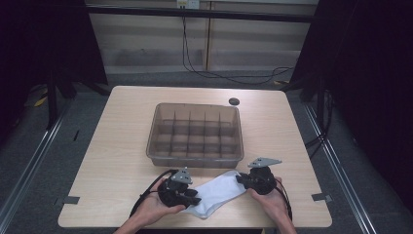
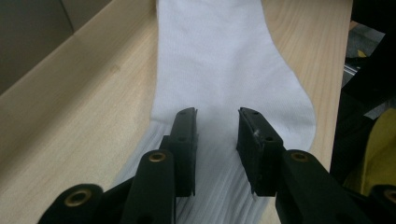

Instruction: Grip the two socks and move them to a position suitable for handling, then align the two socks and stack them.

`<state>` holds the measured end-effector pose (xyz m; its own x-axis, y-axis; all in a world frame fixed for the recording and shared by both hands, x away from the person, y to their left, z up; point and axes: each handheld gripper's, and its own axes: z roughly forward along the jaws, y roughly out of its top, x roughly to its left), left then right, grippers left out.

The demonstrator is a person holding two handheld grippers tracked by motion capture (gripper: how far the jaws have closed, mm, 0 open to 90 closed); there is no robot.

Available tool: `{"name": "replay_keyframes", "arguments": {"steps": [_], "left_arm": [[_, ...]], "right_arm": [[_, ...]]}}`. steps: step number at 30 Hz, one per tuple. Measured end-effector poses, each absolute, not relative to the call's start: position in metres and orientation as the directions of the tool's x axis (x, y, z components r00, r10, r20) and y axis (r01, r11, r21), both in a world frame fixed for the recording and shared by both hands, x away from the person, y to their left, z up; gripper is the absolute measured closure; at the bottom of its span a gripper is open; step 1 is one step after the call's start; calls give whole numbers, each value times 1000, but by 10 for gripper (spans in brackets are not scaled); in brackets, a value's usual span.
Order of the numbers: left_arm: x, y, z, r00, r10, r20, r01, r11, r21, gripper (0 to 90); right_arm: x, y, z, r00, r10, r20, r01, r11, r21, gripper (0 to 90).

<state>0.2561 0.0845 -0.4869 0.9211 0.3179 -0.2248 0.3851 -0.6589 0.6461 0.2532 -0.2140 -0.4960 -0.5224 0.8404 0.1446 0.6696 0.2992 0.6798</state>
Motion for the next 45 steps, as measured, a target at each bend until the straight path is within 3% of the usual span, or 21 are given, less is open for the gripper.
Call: {"name": "replay_keyframes", "arguments": {"steps": [7, 13, 22, 45], "left_arm": [[243, 85, -487, 923, 318, -215, 379, -672, 636, 680], [241, 81, -484, 924, 283, -259, 384, -671, 635, 667], [243, 69, -490, 929, 276, -245, 369, -672, 642, 718], [249, 69, -493, 913, 318, -254, 405, -641, 652, 741]], "right_arm": [[256, -212, -490, -530, 834, 153, 656, 288, 698, 822], [255, -211, -489, -544, 824, 156, 653, 300, 695, 824], [255, -209, -477, -561, 808, 178, 644, 292, 707, 827], [252, -185, -457, -621, 757, 205, 609, 301, 733, 829]]}}
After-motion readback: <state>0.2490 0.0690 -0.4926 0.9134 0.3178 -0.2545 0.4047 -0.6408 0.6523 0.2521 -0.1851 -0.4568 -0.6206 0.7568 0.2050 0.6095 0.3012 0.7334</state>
